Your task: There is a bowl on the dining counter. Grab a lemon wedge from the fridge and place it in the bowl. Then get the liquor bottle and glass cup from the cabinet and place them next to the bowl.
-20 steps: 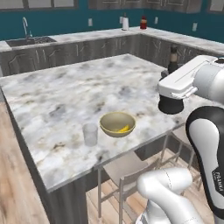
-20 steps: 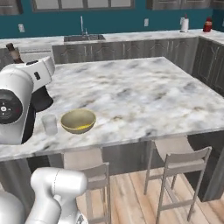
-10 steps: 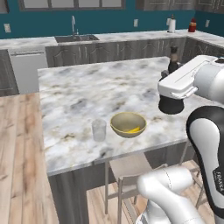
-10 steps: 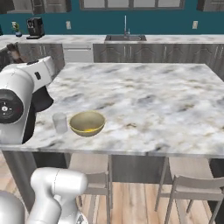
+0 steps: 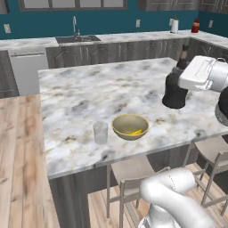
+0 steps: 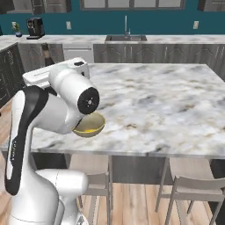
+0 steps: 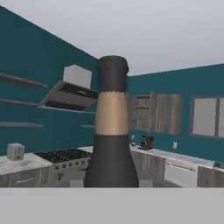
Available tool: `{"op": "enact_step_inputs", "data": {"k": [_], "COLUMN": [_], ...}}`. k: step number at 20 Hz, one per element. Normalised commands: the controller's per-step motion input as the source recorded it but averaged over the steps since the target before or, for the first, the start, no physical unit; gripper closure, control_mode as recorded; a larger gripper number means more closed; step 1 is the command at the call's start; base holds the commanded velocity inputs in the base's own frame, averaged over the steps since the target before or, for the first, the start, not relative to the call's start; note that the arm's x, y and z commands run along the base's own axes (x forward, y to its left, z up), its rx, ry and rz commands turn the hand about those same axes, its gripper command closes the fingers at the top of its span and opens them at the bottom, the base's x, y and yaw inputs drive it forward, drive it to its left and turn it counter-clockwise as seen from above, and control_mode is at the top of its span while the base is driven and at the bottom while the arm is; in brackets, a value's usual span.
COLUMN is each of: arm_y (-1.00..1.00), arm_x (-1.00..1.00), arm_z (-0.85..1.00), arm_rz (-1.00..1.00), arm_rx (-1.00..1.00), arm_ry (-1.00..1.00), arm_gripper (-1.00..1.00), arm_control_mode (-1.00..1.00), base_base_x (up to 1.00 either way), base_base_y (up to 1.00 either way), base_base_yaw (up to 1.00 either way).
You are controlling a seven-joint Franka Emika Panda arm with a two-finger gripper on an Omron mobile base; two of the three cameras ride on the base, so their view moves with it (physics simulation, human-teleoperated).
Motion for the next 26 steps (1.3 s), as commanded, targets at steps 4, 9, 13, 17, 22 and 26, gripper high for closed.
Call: {"op": "enact_step_inputs", "data": {"k": [4, 9, 13, 17, 22, 26], "arm_y": [-0.69, -0.65, -0.71, -0.51, -0.25, -0.19], "arm_x": [1.0, 1.0, 1.0, 0.96, 0.77, 0.47], "arm_z": [-0.48, -0.79, -0.75, -0.86, -0.99, -1.0], "arm_rz": [0.32, 0.26, 0.17, 0.08, 0.01, 0.0], "arm_rx": [0.09, 0.0, 0.0, 0.0, 0.0, 0.0], "arm_ry": [0.1, 0.15, 0.13, 0.04, 0.0, 0.0], "arm_gripper": [1.0, 1.0, 1.0, 1.0, 1.0, 1.0], "arm_control_mode": [-1.0, -1.0, -1.0, -1.0, -1.0, -1.0], "base_base_x": [0.0, 0.0, 0.0, 0.0, 0.0, 0.0], "base_base_y": [0.0, 0.0, 0.0, 0.0, 0.0, 0.0], "base_base_yaw": [0.0, 0.0, 0.0, 0.0, 0.0, 0.0]}}
